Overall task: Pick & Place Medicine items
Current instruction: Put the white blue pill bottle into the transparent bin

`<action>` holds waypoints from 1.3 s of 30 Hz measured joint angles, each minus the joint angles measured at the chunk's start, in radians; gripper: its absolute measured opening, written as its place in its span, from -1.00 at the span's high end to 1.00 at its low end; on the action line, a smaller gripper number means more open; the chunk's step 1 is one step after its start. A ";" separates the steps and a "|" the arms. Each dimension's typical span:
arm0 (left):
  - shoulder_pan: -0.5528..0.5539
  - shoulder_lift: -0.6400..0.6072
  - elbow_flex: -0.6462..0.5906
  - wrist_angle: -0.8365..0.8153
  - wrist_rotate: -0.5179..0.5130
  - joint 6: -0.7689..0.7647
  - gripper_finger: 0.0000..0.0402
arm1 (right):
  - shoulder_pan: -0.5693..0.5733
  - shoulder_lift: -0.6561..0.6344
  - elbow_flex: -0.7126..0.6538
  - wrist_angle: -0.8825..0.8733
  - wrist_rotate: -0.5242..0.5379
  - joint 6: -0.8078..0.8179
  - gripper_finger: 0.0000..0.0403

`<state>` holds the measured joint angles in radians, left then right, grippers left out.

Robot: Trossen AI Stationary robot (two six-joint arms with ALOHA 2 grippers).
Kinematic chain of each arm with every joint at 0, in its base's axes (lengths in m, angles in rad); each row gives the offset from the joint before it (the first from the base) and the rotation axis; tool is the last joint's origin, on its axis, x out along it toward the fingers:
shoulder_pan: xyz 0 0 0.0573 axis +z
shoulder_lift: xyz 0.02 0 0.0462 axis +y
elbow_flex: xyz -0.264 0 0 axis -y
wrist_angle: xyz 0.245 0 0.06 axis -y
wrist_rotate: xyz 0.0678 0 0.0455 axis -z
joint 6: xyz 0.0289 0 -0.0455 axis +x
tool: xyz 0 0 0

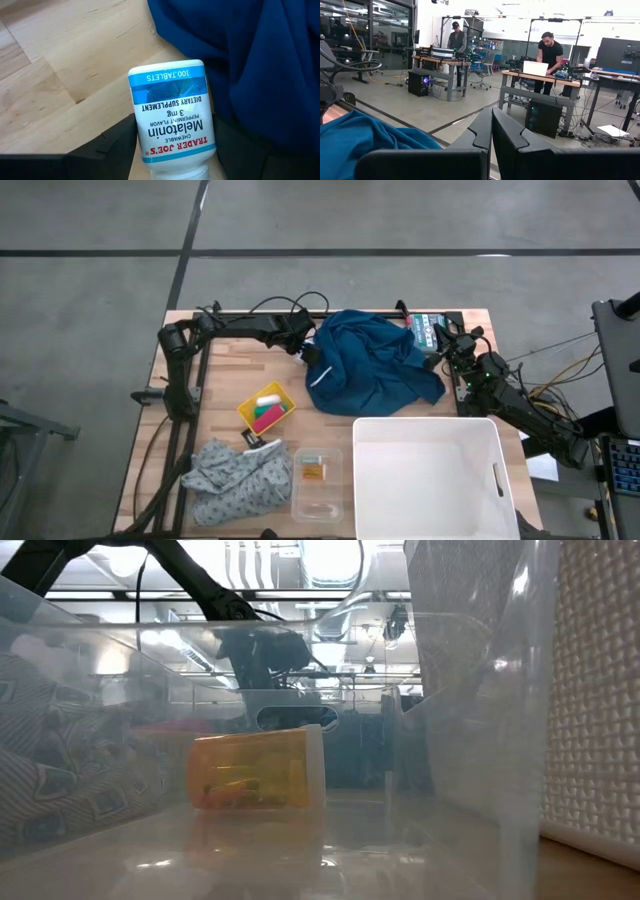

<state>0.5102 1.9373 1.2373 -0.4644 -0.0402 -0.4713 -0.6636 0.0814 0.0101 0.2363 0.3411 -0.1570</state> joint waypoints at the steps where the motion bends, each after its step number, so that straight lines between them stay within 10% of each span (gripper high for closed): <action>1: 0.000 0.000 0.000 0.000 0.000 0.000 -0.22 | 0.000 0.000 0.000 0.000 0.000 0.000 0.96; 39: -0.023 -0.117 0.001 -0.063 0.008 0.000 -0.22 | 0.000 0.000 0.000 0.000 0.000 0.000 0.96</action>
<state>0.4876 1.8199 1.2381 -0.5278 -0.0326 -0.4717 -0.6640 0.0814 0.0101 0.2363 0.3412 -0.1570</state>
